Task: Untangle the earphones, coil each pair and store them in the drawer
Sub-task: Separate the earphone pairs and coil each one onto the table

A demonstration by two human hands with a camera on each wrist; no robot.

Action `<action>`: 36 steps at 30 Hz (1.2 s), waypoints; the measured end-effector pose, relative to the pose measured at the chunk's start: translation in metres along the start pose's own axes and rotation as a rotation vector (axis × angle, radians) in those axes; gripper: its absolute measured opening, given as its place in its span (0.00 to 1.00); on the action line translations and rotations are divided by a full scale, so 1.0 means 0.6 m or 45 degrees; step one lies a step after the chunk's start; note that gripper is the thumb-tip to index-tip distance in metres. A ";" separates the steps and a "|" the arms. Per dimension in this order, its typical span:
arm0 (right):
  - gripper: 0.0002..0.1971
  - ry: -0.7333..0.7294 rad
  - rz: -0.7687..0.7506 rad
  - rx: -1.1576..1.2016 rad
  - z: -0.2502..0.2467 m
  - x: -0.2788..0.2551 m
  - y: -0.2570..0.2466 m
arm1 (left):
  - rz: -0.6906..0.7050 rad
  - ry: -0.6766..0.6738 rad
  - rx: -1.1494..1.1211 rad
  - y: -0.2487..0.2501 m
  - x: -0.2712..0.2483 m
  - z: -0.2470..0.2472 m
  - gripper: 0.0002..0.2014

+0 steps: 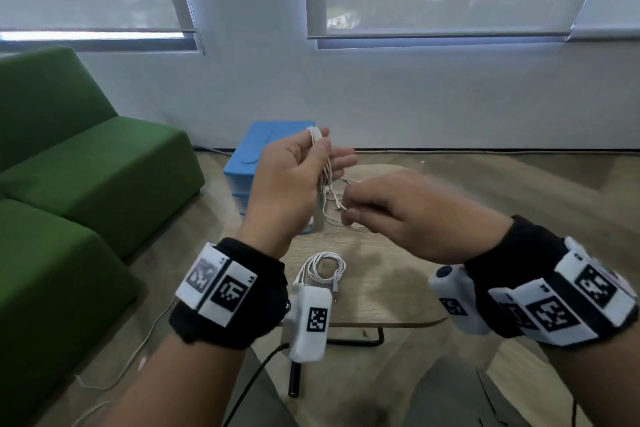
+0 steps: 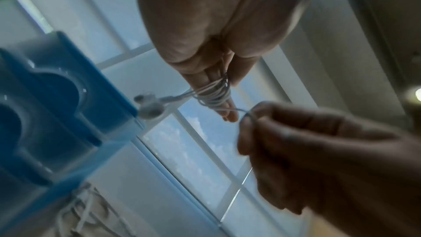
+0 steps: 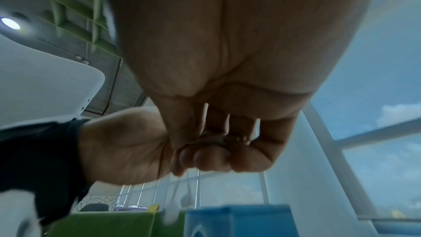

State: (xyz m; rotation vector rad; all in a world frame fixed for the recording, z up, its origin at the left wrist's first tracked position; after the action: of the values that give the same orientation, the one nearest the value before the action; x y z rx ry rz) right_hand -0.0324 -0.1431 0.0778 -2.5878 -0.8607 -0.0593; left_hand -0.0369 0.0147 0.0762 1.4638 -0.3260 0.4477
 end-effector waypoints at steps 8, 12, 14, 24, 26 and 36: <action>0.12 0.184 -0.013 0.090 -0.047 0.003 -0.003 | -0.168 -0.447 0.127 -0.018 -0.023 0.014 0.23; 0.10 0.285 0.057 0.291 -0.020 0.002 -0.003 | -0.288 -0.394 -0.055 -0.024 -0.026 0.010 0.17; 0.11 0.249 0.103 0.510 -0.005 0.006 -0.001 | -0.312 -0.364 -0.105 -0.027 -0.029 0.007 0.19; 0.09 0.327 0.276 1.151 0.064 0.012 0.005 | -0.207 0.013 0.123 -0.051 -0.042 -0.010 0.17; 0.09 0.340 0.318 1.218 0.083 0.007 0.009 | -0.168 0.062 0.215 -0.063 -0.052 -0.012 0.10; 0.08 0.285 0.466 1.268 0.099 -0.017 0.042 | -0.266 -0.128 -0.280 -0.073 -0.084 -0.014 0.07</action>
State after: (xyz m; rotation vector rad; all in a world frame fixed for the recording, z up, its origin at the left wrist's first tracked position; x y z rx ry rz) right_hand -0.0311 -0.1437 0.0125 -1.7008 -0.2062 0.1475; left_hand -0.0603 0.0163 0.0130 1.2914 -0.2884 0.1645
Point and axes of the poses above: each hand's wrist, its own x-axis towards the middle knuckle, its own z-axis out of the palm, y = z × x, the point moved 3 cm from there along x, towards the middle knuckle, and after that the axes turned 15 degrees about z, right-handed, at the moved point
